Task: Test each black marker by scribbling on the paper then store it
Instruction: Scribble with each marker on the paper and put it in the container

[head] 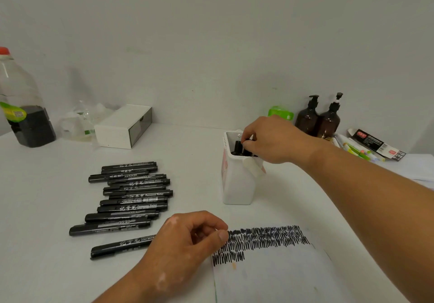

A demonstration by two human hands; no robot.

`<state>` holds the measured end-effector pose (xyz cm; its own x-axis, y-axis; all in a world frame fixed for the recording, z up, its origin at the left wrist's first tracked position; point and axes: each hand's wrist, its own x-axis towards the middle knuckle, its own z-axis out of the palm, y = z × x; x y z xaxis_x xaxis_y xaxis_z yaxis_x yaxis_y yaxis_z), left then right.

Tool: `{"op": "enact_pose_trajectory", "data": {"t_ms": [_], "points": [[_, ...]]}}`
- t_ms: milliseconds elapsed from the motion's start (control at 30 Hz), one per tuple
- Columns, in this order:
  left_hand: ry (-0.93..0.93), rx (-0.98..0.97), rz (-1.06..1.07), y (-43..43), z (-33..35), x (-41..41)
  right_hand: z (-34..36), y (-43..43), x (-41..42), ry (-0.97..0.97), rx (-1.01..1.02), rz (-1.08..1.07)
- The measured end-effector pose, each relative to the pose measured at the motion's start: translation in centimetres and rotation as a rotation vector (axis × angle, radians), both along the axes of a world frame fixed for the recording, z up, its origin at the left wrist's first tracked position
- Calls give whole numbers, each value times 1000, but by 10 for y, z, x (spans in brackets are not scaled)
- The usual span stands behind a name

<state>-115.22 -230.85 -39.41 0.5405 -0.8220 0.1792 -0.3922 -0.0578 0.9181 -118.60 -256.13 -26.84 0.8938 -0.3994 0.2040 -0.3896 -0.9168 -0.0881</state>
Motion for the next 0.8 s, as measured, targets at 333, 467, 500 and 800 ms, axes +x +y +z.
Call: {"op": "enact_pose_trajectory", "data": {"t_ms": [333,467,500,800], "points": [[12,-2,-2,0,-1,2,9,10,-12,93,53,21],[8,-3,7,0,-2,4,28,11,-31,-107,65,53],[6,-5,11,0,-3,4,30,11,-39,-166,61,59],[-48,3,21,1,-3,6,-52,42,-121,-407,274,99]]}}
